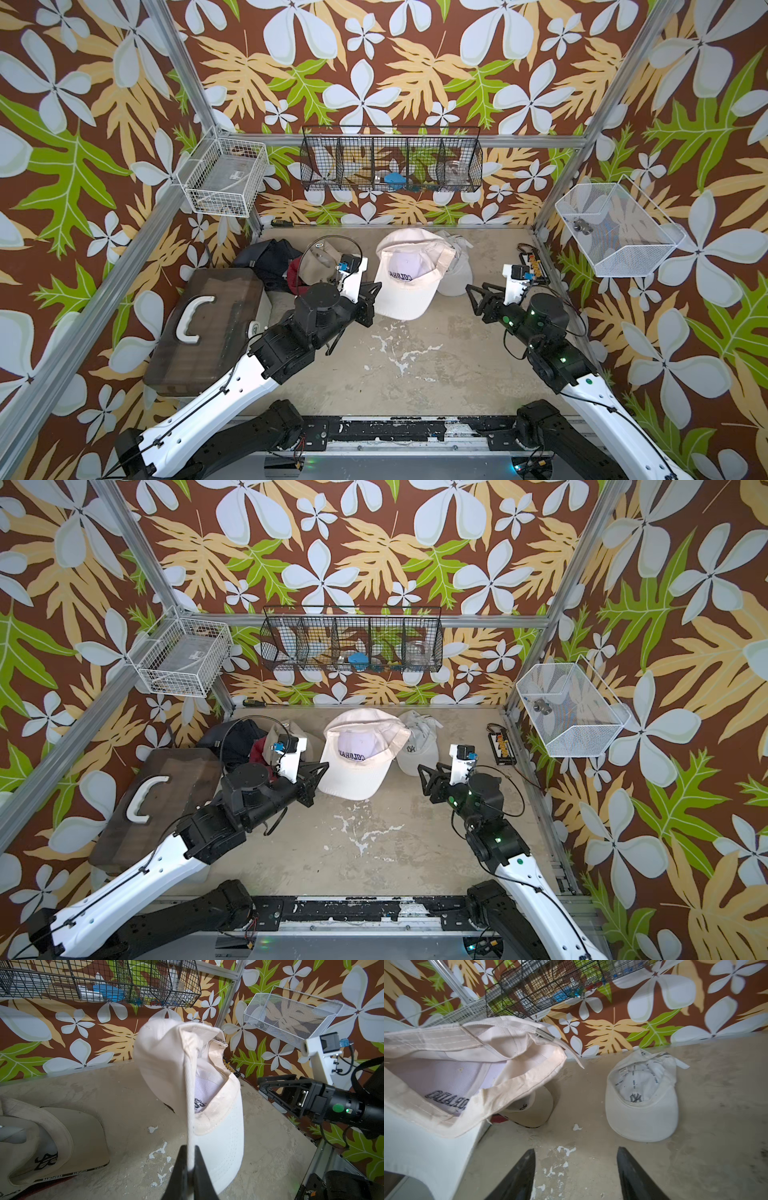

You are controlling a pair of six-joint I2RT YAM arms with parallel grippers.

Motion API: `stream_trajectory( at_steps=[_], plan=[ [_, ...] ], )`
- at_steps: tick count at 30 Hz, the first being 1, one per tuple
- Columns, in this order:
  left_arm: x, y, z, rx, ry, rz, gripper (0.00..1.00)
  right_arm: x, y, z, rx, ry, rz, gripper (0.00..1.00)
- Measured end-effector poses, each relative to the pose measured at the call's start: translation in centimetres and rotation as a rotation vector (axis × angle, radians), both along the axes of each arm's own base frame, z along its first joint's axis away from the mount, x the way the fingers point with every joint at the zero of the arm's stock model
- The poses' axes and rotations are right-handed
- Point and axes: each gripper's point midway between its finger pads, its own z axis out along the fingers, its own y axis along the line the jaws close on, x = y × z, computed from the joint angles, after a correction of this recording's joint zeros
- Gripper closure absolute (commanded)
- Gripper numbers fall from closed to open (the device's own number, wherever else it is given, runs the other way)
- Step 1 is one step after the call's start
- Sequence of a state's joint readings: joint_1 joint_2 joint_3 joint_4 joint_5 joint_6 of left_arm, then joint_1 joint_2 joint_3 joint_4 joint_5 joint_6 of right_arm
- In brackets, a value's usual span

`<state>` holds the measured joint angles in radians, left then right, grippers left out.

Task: Open the adjustable buckle of the baseball cap
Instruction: Pick up the baseball cap.

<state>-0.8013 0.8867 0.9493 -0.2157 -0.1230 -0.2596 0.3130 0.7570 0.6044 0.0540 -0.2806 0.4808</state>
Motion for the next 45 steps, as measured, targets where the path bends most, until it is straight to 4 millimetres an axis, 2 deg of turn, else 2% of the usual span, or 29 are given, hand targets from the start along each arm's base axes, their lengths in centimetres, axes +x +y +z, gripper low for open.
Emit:
stream_trajectory(
  at_steps=[5, 13, 16, 22, 32, 35, 40, 45],
  plan=[
    [-0.5, 0.5, 0.1, -0.024, 0.006, 0.001, 1.00, 0.0, 2.1, 0.6, 0.100, -0.003, 0.115, 0.36],
    [-1.5, 0.2, -1.1, -0.042, 0.041, -0.027, 1.00, 0.9, 3.8, 0.7, 0.178, 0.007, 0.191, 0.36],
    [-1.9, 0.3, -1.7, -0.050, 0.061, -0.031, 1.00, 1.3, 4.1, 0.7, 0.194, 0.013, 0.199, 0.36],
    [-2.7, 0.2, -1.3, -0.074, 0.060, -0.047, 1.00, 2.1, 4.5, 0.6, 0.199, 0.013, 0.209, 0.36],
    [-3.8, -0.6, -1.8, -0.085, 0.079, -0.087, 1.00, 2.8, 4.7, 0.4, 0.221, 0.018, 0.209, 0.38],
    [-4.1, -0.5, -1.6, -0.093, 0.077, -0.091, 1.00, 3.0, 4.8, 0.6, 0.221, 0.014, 0.210, 0.43],
    [-4.3, -0.4, -1.2, -0.109, 0.075, -0.093, 1.00, 3.0, 4.8, 0.8, 0.221, 0.002, 0.212, 0.65],
    [-4.6, -0.8, -1.7, -0.100, 0.089, -0.113, 1.00, 2.7, 4.6, 1.3, 0.221, -0.021, 0.213, 0.78]
  ],
)
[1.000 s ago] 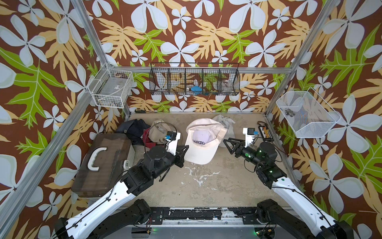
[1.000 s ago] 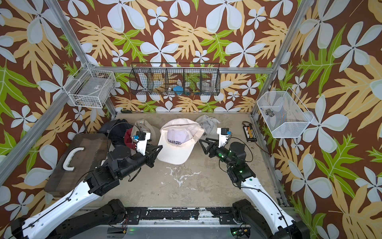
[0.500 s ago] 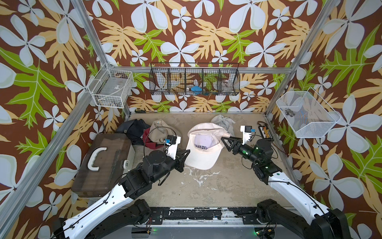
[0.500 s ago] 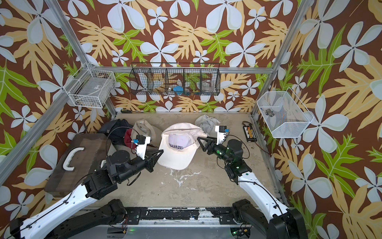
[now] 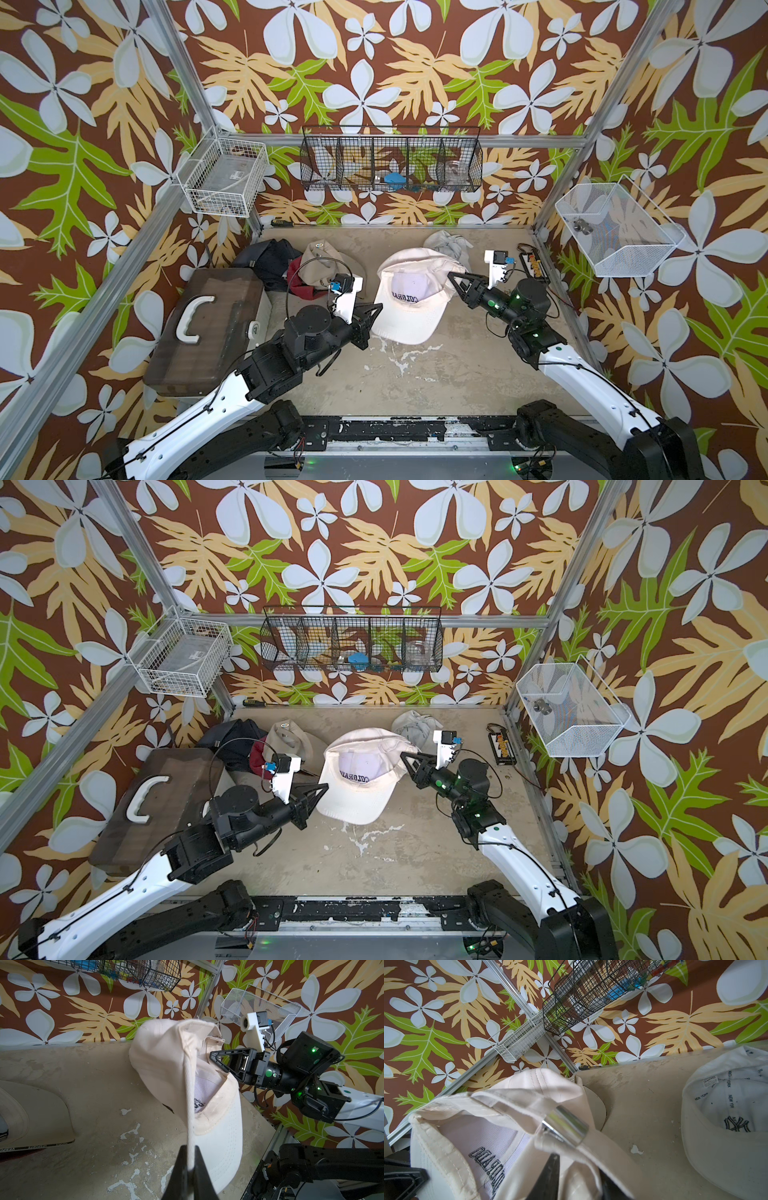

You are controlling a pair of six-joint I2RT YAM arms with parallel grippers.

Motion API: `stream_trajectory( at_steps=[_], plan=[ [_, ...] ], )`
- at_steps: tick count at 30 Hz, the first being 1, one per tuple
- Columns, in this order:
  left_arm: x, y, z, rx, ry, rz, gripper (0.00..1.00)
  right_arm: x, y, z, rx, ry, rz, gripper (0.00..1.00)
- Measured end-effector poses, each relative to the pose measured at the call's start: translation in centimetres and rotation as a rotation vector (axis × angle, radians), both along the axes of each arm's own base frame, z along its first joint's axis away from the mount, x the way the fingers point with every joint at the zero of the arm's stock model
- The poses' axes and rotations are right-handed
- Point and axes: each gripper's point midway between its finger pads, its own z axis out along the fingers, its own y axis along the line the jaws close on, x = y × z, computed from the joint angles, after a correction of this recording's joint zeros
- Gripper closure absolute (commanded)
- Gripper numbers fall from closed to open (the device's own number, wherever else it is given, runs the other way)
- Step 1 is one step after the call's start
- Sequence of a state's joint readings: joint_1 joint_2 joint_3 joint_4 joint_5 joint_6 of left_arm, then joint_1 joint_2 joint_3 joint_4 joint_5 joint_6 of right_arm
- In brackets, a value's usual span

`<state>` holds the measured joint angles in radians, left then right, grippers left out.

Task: Open the adjustable buckle of the baseball cap
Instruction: Pick up the baseball cap.

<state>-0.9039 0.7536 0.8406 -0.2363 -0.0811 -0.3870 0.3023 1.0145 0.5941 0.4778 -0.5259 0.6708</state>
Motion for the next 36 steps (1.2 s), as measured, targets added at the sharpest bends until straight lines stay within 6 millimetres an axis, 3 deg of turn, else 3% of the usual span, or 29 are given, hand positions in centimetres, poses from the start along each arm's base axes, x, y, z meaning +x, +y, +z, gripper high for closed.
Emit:
stream_trajectory(
  at_steps=[2, 6, 19, 21, 28, 31, 36],
  plan=[
    [-0.1, -0.1, -0.4, 0.007, 0.008, -0.007, 1.00, -0.2, -0.1, 0.4, -0.002, -0.018, 0.000, 0.81],
    [-0.3, -0.1, -1.3, 0.026, 0.026, -0.012, 1.00, -0.7, -0.2, 1.3, -0.017, -0.064, 0.002, 0.98],
    [-0.7, -1.4, -3.8, 0.063, 0.065, -0.062, 1.00, -3.1, -0.7, 4.0, -0.115, -0.189, 0.016, 1.00],
    [-0.8, -1.6, -3.7, 0.059, 0.062, -0.074, 0.94, -3.7, -0.9, 4.4, -0.141, -0.216, 0.013, 1.00],
    [-1.7, -2.3, -4.2, 0.090, 0.078, -0.142, 0.60, -4.6, -2.0, 5.5, -0.220, -0.285, -0.036, 1.00],
    [-2.0, -2.6, -3.6, 0.085, 0.070, -0.166, 0.54, -5.0, -2.4, 5.2, -0.251, -0.291, -0.048, 1.00],
    [-2.7, -3.4, -3.0, 0.087, 0.057, -0.209, 0.52, -5.5, -2.8, 5.0, -0.278, -0.294, -0.062, 1.00]
  ],
)
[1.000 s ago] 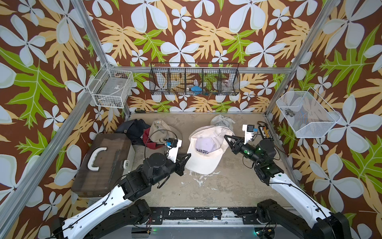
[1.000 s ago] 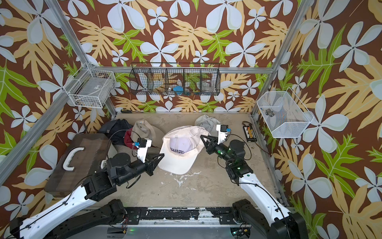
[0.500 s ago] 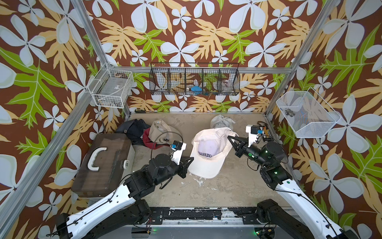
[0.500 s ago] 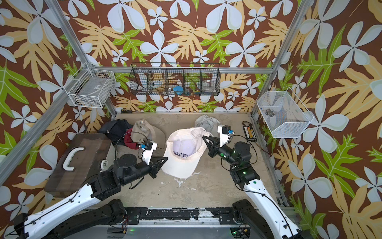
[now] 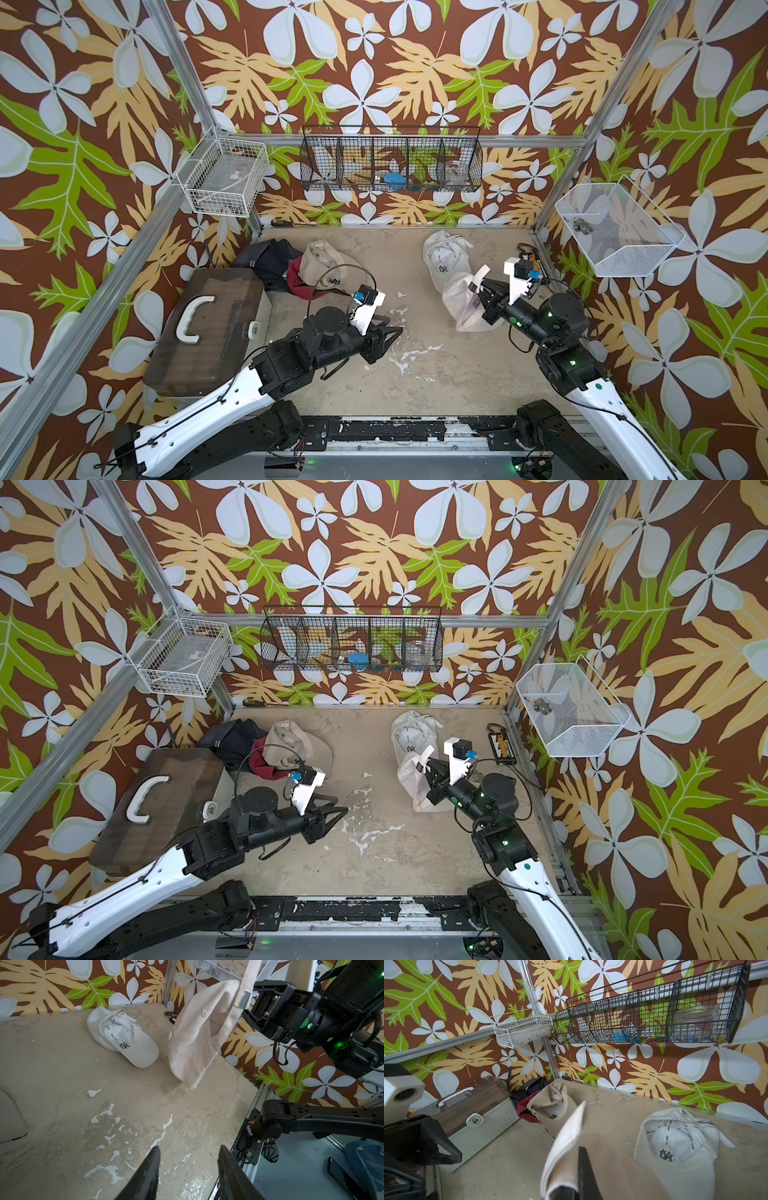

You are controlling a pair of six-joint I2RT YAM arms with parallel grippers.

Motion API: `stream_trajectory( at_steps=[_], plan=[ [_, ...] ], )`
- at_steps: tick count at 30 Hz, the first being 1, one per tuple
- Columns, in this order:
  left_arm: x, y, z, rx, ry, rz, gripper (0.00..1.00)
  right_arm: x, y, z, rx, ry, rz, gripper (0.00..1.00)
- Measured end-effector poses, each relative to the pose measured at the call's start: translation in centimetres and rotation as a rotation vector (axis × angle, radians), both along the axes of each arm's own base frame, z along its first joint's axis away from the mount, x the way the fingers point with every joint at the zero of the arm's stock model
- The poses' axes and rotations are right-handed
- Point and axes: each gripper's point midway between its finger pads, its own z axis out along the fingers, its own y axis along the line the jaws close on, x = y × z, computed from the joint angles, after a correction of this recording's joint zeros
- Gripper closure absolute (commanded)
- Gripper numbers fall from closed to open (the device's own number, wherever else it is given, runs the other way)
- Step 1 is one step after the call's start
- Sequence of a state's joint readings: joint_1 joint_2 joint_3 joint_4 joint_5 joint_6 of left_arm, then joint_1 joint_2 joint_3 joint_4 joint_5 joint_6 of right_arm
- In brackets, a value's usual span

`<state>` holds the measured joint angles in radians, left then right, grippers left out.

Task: Open the adjustable buckle of the baseball cap
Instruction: Open the adjustable buckle on the baseball cap.

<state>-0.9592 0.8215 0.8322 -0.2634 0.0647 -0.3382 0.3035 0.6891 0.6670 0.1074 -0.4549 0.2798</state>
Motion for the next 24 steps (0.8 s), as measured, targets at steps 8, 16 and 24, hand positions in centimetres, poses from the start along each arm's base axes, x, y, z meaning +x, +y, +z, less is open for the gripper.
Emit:
stream_trajectory(
  at_steps=[8, 16, 24],
  plan=[
    [-0.8, -1.9, 1.7, -0.021, -0.022, -0.049, 0.52, -1.0, 0.0, -1.7, -0.018, 0.023, 0.019, 1.00],
    [-0.9, -4.7, 3.5, -0.031, -0.063, -0.086, 0.52, -2.4, 0.8, -3.0, -0.021, 0.039, 0.083, 1.00],
    [-0.6, -7.1, 3.9, -0.016, -0.088, -0.103, 0.52, -4.5, 2.9, -4.1, -0.042, 0.060, 0.177, 1.00]
  ],
)
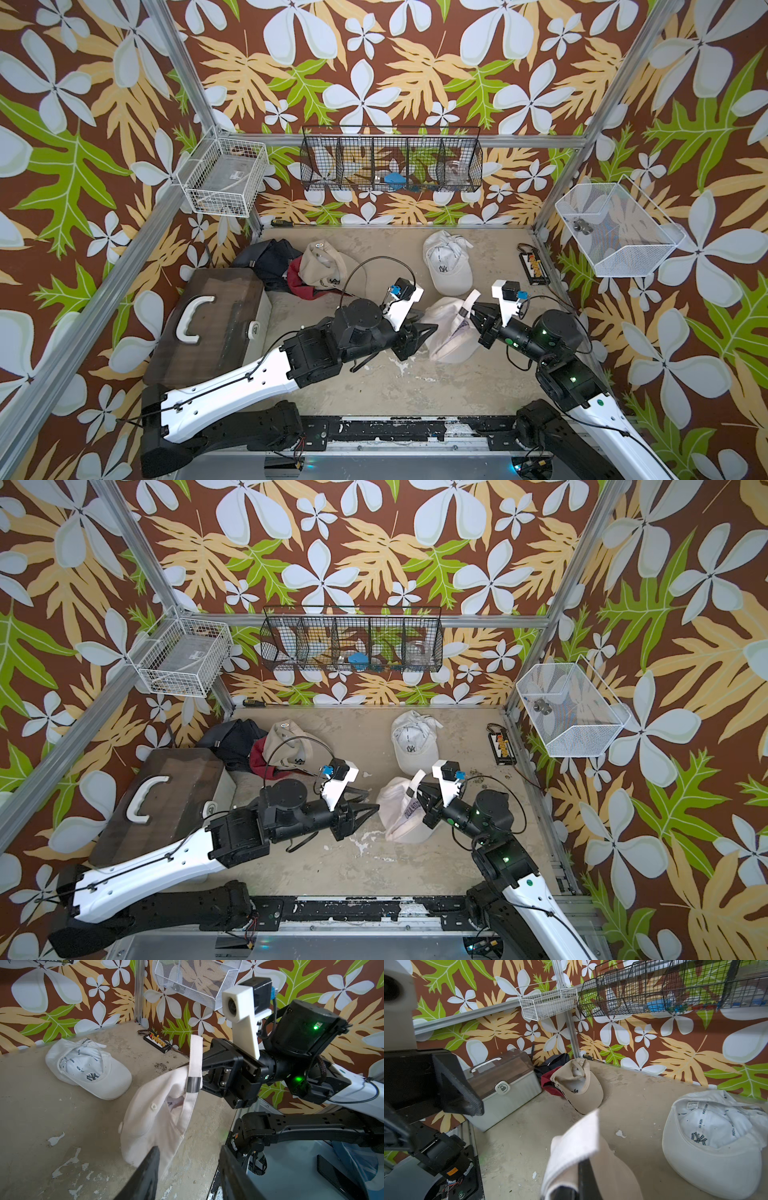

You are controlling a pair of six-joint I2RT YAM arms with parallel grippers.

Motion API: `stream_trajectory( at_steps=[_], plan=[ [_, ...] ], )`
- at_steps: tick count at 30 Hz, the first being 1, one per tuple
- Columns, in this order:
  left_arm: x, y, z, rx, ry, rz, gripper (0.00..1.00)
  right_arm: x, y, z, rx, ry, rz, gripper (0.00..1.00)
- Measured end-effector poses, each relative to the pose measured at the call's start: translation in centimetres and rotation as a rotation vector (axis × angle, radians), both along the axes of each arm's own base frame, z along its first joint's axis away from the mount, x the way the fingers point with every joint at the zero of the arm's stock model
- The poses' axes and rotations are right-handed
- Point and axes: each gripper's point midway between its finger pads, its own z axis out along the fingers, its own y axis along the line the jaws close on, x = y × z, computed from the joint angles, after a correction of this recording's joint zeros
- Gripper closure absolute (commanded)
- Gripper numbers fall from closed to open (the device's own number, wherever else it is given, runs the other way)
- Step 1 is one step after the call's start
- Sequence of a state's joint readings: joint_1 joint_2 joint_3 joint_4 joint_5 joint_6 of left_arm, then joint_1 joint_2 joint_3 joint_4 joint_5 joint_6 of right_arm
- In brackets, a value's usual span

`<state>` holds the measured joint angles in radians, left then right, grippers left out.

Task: Open the adjustable buckle of the baseball cap
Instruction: Open the adjustable buckle on the baseball cap.

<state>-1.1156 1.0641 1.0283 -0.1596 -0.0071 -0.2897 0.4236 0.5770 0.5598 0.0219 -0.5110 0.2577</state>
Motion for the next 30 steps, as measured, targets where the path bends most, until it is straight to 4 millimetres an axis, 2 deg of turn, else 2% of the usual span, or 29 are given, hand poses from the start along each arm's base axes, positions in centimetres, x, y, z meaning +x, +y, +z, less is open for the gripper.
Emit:
stream_trajectory(
  at_steps=[5, 10, 17, 30],
  plan=[
    [0.3, -0.9, 0.0, 0.003, -0.003, 0.005, 0.51, -0.9, 1.1, -0.8, -0.015, 0.012, 0.033, 1.00],
    [0.4, -1.9, 0.6, -0.010, -0.014, -0.003, 0.50, -1.9, 2.5, -2.6, -0.036, 0.042, 0.081, 1.00],
    [0.6, -3.1, -0.1, 0.014, -0.007, -0.014, 0.49, -2.5, 3.5, -4.2, -0.064, 0.074, 0.101, 1.00],
    [0.7, -4.0, -2.1, 0.056, 0.014, -0.029, 0.49, -2.9, 4.7, -4.1, -0.062, 0.063, 0.121, 1.00]
  ],
)
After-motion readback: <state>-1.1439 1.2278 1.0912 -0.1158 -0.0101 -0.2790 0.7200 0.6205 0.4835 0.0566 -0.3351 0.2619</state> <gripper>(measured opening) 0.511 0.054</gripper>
